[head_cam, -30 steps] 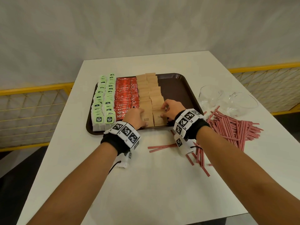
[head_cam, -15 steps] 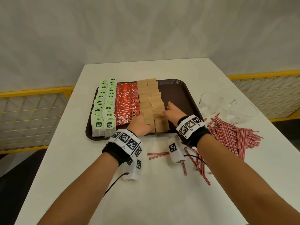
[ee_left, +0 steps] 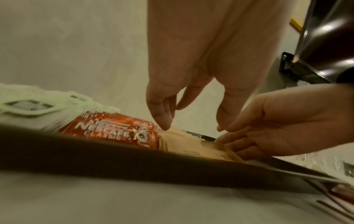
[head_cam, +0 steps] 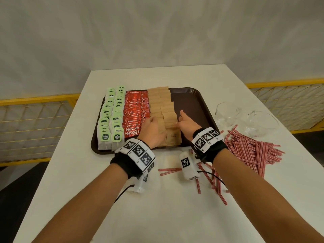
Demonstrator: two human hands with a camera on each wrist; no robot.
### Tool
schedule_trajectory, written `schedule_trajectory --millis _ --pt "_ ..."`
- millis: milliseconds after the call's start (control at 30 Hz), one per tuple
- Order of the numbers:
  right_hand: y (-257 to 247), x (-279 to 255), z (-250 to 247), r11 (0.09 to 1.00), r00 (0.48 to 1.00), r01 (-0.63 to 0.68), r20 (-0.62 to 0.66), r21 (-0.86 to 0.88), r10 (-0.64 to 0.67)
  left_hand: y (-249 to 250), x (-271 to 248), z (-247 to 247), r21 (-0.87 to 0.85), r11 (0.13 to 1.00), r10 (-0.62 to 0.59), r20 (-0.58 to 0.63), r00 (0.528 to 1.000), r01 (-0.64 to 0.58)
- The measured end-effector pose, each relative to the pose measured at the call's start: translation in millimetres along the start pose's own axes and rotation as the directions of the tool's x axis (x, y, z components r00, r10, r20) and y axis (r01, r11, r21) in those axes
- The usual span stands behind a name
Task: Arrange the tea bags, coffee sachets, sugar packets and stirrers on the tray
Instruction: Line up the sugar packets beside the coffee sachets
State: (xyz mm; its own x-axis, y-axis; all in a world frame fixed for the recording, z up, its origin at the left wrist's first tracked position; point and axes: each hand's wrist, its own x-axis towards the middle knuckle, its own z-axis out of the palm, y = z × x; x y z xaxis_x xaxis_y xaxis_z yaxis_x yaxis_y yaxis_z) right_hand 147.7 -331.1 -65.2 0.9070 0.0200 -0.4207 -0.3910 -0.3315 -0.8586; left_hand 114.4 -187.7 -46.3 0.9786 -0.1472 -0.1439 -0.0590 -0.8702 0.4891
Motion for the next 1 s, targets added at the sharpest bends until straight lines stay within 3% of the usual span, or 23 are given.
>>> schedule_trajectory --millis 133,333,833,933,1000 --pt "-5 10 -1 1.000 0.998 0.008 -0.064 -0.028 -0.010 14 16 5 0.168 0.980 0.104 0.034 0.994 -0.108" --pt "-4 22 3 0.999 0.999 0.005 -0.041 0.039 -0.004 19 34 38 0.382 0.924 -0.043 0.168 0.985 -0.025" --pt "-25 52 -14 0.994 0.998 0.006 -0.062 0.113 0.001 31 48 30 0.295 0.955 -0.078 0.199 0.977 0.016" --pt "-9 86 -9 0.979 0.997 -0.071 -0.007 0.190 0.074 32 44 36 0.308 0.950 -0.011 0.214 0.977 -0.056" --pt "5 108 -8 0.964 0.997 -0.081 0.031 0.254 0.076 27 46 37 0.270 0.963 -0.031 0.200 0.979 -0.025"
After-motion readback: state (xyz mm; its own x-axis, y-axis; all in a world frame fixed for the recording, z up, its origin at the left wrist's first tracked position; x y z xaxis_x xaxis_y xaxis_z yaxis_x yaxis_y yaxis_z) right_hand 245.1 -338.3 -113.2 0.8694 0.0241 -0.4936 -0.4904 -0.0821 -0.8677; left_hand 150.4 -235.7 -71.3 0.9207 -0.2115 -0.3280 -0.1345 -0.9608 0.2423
